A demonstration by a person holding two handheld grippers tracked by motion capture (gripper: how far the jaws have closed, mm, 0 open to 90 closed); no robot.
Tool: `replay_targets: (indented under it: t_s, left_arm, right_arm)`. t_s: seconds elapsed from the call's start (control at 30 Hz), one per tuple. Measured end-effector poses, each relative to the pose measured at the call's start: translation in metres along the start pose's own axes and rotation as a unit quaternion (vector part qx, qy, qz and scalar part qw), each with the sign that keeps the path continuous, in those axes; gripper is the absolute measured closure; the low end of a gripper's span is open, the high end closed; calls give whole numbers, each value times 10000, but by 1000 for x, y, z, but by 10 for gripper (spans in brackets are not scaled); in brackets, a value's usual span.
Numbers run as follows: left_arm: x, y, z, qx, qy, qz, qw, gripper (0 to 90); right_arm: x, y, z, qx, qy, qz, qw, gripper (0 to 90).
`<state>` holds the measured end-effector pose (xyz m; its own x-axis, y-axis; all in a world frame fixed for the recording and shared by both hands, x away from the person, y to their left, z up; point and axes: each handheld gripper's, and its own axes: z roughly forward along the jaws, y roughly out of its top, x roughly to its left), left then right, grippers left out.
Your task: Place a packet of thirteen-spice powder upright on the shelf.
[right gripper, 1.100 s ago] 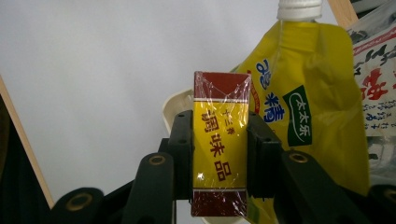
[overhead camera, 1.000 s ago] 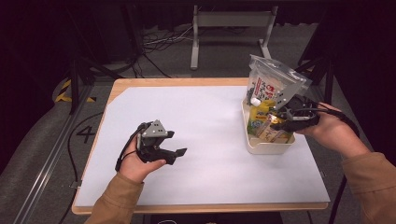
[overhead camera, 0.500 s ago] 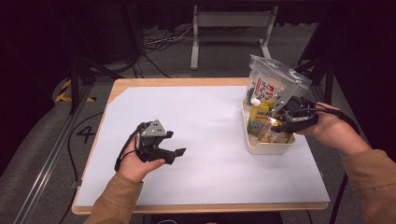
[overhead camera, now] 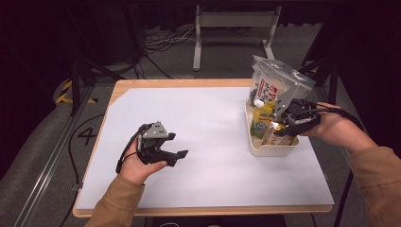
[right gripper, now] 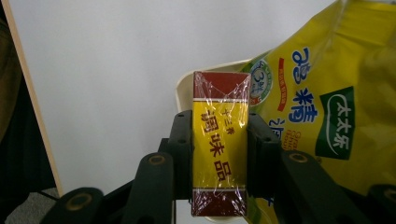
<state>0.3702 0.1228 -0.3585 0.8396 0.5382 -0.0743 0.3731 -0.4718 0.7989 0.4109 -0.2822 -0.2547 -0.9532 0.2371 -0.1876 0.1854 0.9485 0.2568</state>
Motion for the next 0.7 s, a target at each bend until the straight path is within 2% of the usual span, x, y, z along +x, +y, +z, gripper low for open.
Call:
replay_targets:
  t_s: [0.23,0.47,0.63,0.7]
  left_arm:
    - [1,-1,0,-4,4,-28,10000,241]
    - [0,-3,-2,8,19,-37,10000,241]
    - [0,-5,-5,-8,57,-61,10000,241]
    - [1,-6,-6,-13,62,-71,10000,241]
  right_arm:
    - [0,0,-1,8,60,-131,9999,685]
    - [0,2,2,53,136,-415,9990,685]
    - [2,3,10,163,74,-329,9993,684]
    - [2,3,14,166,73,-376,9991,683]
